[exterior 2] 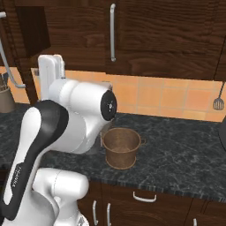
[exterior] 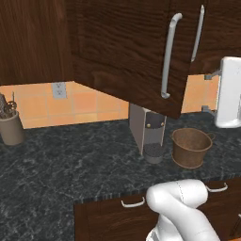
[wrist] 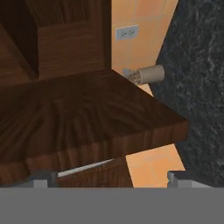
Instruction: Open the cabinet, pick up the bread from the cabinet and place it in the basket. Then move the basket to the dining counter.
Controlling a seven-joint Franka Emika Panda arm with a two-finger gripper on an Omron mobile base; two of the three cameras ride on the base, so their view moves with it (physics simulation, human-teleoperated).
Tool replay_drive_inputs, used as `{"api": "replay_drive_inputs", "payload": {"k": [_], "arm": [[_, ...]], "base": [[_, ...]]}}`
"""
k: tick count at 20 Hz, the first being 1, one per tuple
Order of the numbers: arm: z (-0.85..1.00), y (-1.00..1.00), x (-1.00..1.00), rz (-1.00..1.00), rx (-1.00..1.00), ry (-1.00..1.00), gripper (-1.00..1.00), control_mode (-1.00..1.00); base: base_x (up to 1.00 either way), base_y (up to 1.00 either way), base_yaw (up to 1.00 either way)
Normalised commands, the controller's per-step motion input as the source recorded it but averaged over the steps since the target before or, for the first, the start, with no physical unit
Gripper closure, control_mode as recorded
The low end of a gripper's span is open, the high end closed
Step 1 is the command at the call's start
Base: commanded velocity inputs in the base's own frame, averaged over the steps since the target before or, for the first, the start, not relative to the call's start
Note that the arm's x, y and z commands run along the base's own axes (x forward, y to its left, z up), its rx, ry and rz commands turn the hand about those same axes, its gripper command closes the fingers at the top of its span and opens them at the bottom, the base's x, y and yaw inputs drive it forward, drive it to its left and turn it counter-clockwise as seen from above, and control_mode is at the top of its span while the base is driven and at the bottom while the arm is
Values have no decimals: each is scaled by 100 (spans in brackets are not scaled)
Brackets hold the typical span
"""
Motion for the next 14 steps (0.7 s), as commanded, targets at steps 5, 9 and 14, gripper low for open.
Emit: {"api": "replay_drive_inputs", "payload": {"k": [5, 9, 14], "arm": [[0, 39, 29, 2, 7, 13, -100, -100], [0, 91, -6, 6, -2, 5, -100, -100], [-2, 100, -28, 5, -9, 10, -100, -100]], "base": [[0, 0, 0], [0, 0, 0], [0, 0, 0]]}}
